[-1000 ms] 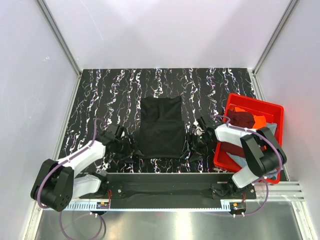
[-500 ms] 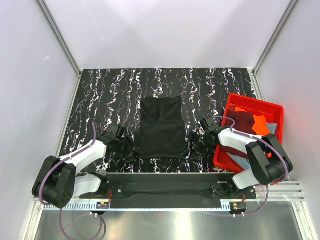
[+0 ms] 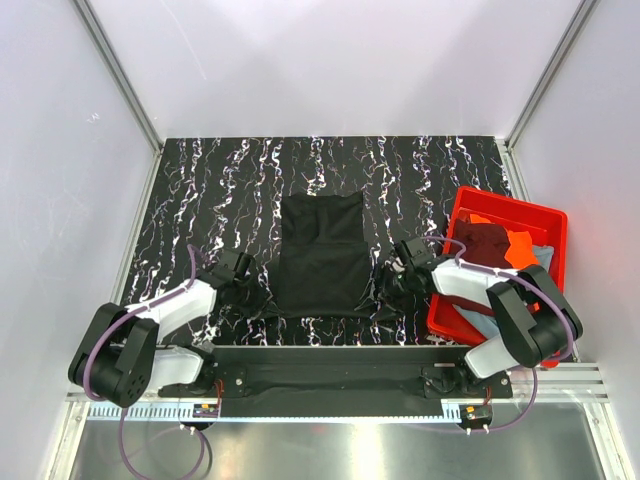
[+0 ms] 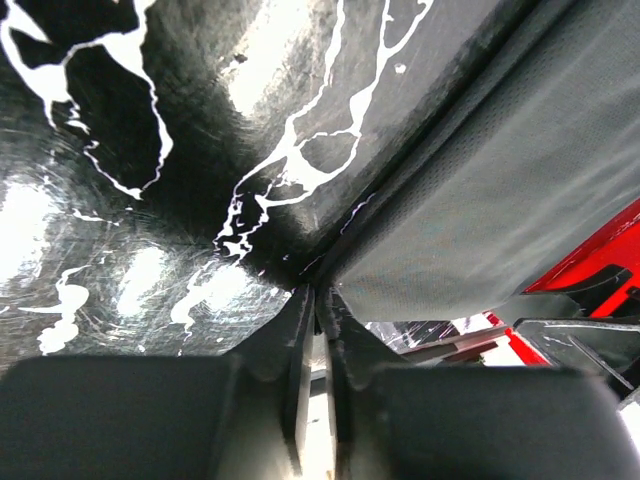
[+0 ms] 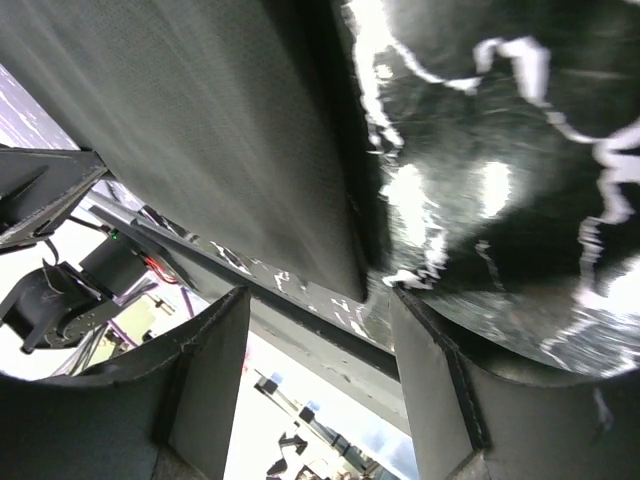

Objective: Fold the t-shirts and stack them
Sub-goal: Fold the tshirt

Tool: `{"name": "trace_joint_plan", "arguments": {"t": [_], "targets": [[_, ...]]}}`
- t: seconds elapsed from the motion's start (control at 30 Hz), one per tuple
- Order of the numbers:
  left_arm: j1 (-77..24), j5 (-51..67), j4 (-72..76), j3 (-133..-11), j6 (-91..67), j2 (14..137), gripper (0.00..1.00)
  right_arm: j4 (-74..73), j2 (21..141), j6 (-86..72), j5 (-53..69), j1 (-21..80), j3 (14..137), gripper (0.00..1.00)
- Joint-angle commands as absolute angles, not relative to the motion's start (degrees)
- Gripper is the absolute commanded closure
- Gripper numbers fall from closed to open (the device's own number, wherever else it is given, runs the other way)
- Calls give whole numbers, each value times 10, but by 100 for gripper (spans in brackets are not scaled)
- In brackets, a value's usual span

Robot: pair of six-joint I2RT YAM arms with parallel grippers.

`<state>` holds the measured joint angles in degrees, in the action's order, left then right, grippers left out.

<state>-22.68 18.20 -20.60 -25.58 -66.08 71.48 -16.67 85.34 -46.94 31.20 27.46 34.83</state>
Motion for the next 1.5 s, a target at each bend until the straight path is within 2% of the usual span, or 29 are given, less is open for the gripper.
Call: {"name": "trace_joint_plan", "arguments": {"t": [0.0,0.03,0.27,0.43,0.5,0.57,0.6,0.67,0.77,0.9,1.1,1.23,1.33,1.47], "targets": [[-229,149,-220,-243,-643,718,94,-147,878,-501,258,296,330,35],[-229,148,-221,-245,-640,717,100,-139,879,-511,256,300,319,37],[-229,156,-227,-252,-624,720,100,-93,883,-581,229,300,285,50],[-229,160,-228,-253,-613,722,100,-81,876,-608,196,299,270,56],[-229,159,-229,-253,-609,722,100,-80,880,-606,192,300,272,65],[-229,156,-232,-254,-601,722,100,-81,888,-595,198,299,279,81],[-229,156,-235,-254,-599,723,100,-83,889,-583,203,299,281,93],[-229,151,-248,-261,-585,719,100,-93,885,-570,204,300,286,99],[-229,135,-280,-272,-565,704,100,-125,864,-514,208,304,299,100],[-241,102,-339,-280,-554,622,100,-192,825,-478,210,331,328,100],[-267,87,-438,-291,-572,508,100,-250,738,-490,233,384,335,100],[-270,83,-498,-330,-585,446,100,-345,691,-463,221,392,385,100],[-270,57,-523,-392,-568,452,100,-392,671,-441,184,391,448,100],[-265,43,-526,-481,-534,552,100,-431,723,-403,178,374,536,100]]}}
